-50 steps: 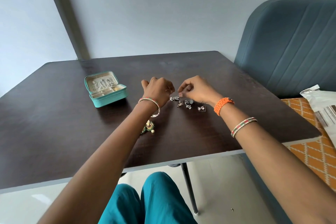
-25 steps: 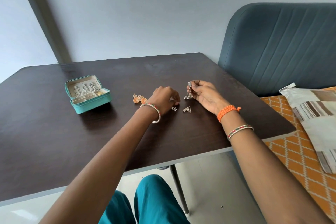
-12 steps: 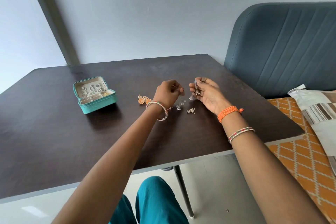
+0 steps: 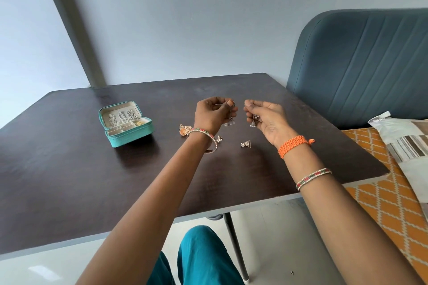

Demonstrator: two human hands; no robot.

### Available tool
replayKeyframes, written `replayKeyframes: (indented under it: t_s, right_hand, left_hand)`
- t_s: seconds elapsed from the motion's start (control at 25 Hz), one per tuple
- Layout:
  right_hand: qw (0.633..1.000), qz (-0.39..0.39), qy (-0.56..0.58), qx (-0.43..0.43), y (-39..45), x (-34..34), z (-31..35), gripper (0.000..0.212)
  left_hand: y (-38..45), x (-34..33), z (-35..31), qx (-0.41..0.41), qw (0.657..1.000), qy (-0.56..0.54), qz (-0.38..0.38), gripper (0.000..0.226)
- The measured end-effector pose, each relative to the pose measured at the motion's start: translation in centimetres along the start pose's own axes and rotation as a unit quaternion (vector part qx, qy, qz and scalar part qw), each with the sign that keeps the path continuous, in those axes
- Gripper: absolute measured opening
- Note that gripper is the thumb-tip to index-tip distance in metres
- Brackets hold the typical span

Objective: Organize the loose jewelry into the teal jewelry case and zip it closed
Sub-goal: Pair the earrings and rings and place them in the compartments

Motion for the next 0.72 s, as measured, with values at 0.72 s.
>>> replayKeyframes:
  t_s: [0.72]
  right_hand:
    - [0.993,0.050,-0.104,0.009,-11.7,-2.3,-2.7,0.014]
  left_hand:
    - [-11.1,2.9,-0.1,0.081,0.996,0.027,0.004,0.006]
Point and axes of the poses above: each hand's wrist, its own y-axis towards the middle knuckle, its own x-axis out of the back of the hand, z = x × y, the point moved 8 cm from there along y, towards the middle knuckle, and after that the axes turned 10 degrees about -x, right-handed, at the moved point
